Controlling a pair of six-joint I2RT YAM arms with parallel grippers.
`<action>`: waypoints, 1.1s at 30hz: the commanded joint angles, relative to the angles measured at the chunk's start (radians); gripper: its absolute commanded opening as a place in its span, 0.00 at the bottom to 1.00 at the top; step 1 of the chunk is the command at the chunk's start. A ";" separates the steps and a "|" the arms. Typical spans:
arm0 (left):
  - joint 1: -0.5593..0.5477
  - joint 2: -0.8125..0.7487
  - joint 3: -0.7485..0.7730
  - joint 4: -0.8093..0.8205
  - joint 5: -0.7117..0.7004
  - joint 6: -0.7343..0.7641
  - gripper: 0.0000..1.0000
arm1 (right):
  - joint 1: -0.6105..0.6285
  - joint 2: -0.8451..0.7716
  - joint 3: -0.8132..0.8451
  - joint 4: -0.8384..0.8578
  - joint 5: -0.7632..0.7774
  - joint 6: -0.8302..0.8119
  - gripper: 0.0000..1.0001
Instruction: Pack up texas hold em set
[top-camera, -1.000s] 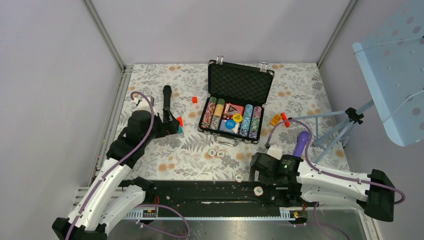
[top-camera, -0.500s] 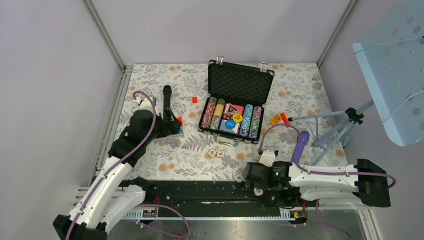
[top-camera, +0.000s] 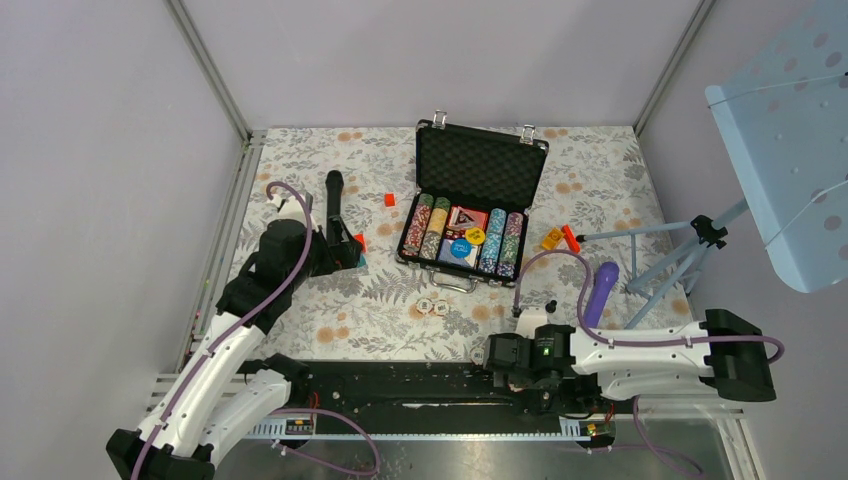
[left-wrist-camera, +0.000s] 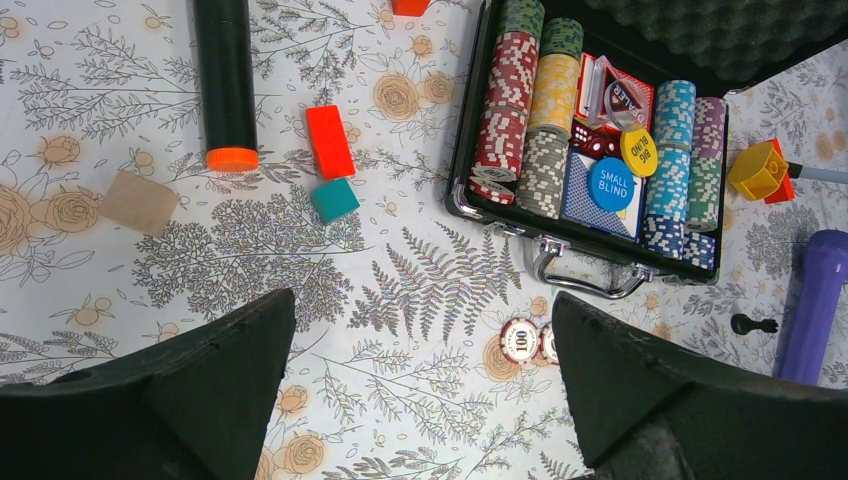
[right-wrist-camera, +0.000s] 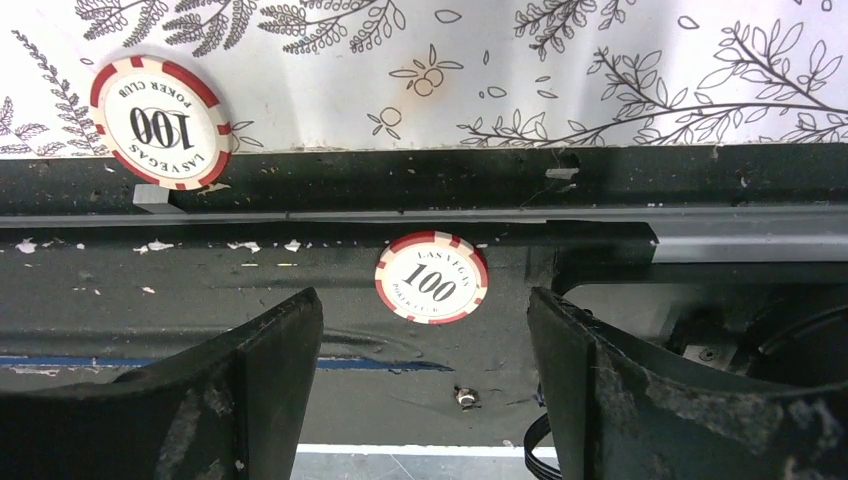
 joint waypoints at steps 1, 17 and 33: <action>0.005 -0.001 0.003 0.046 0.017 0.012 0.99 | 0.008 -0.029 -0.008 -0.049 -0.014 0.047 0.81; 0.008 0.002 0.003 0.047 0.016 0.017 0.99 | 0.014 0.155 -0.017 0.049 -0.036 0.037 0.68; 0.008 -0.001 -0.021 0.106 0.093 0.059 0.99 | 0.018 0.043 -0.126 0.123 -0.029 0.033 0.59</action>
